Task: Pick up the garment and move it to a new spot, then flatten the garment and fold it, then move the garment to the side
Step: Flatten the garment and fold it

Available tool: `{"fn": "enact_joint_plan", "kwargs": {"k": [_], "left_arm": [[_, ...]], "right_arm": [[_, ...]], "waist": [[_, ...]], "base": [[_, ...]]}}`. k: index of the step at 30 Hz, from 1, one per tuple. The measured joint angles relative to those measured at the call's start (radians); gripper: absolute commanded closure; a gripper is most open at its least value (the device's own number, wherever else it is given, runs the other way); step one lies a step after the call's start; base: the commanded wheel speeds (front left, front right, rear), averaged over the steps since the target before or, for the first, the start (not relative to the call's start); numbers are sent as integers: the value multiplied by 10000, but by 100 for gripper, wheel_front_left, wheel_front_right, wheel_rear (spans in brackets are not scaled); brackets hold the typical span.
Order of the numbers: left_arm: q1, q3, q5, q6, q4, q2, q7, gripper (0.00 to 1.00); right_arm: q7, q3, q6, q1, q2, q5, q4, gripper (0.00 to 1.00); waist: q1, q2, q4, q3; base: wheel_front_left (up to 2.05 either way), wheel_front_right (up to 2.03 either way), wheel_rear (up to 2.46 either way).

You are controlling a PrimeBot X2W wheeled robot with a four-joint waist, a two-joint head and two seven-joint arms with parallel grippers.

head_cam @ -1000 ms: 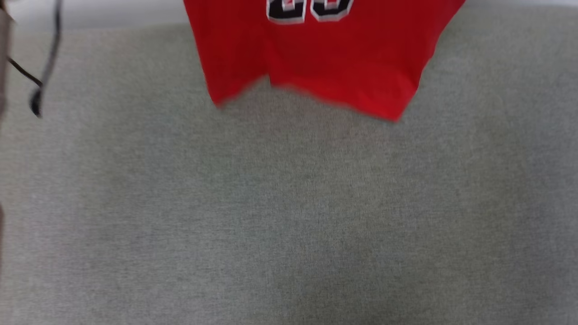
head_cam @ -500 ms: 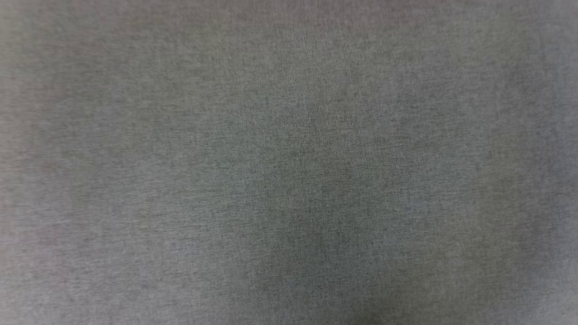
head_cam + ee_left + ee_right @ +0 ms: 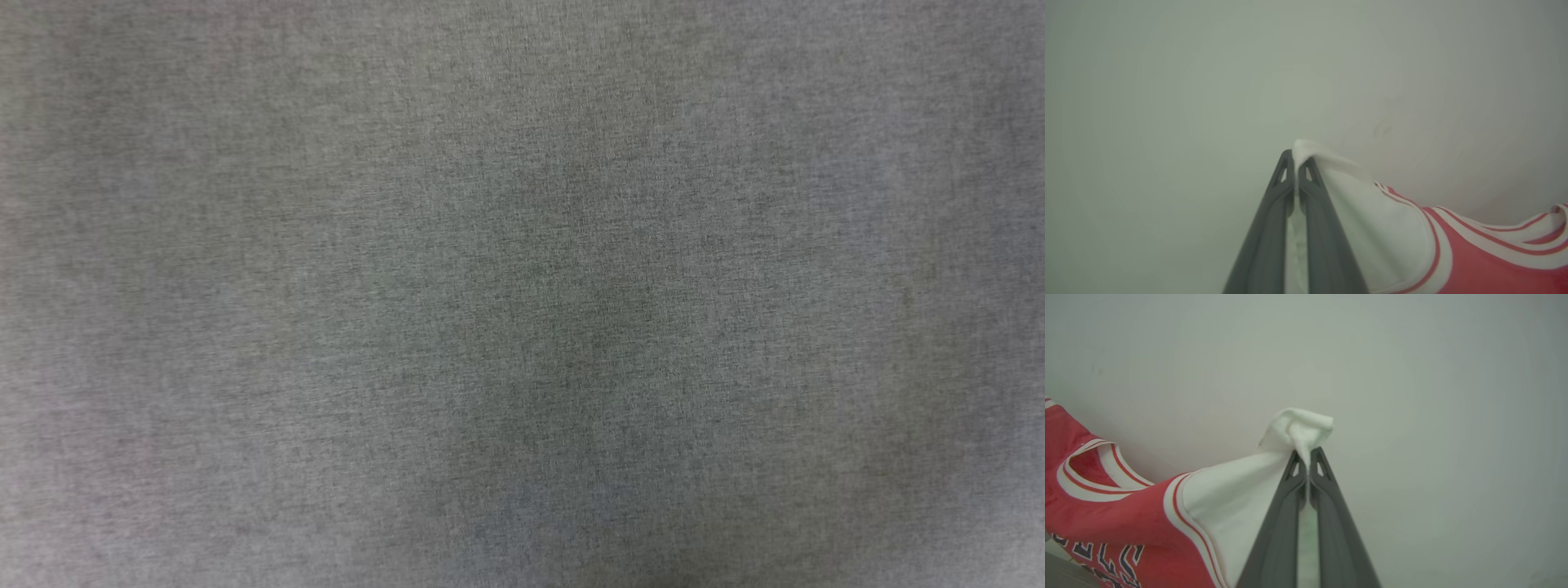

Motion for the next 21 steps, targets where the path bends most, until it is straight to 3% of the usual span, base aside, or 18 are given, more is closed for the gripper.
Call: {"fn": "enact_joint_plan", "kwargs": {"k": [8, 16, 21], "left_arm": [[2276, 650, -407, -205, -299, -253, -15, 100], [6720, 1457, -899, -228, -1220, -564, -27, 100], [9663, 1829, -1005, 58, -2084, -621, -27, 100]], "right_arm": [[-98, 746, 0, 2026, -232, 976, 311, 100], [167, 1430, 0, 5943, -734, 2247, -268, 100], [318, 1532, 0, 8455, -934, 2943, -894, 100]], "waist": [[0, 0, 146, -849], [-2, 0, 394, -2634], [-3, 0, 486, -3880]], "base": [[0, 0, 0], [0, 0, 0], [0, 0, 0]]}}
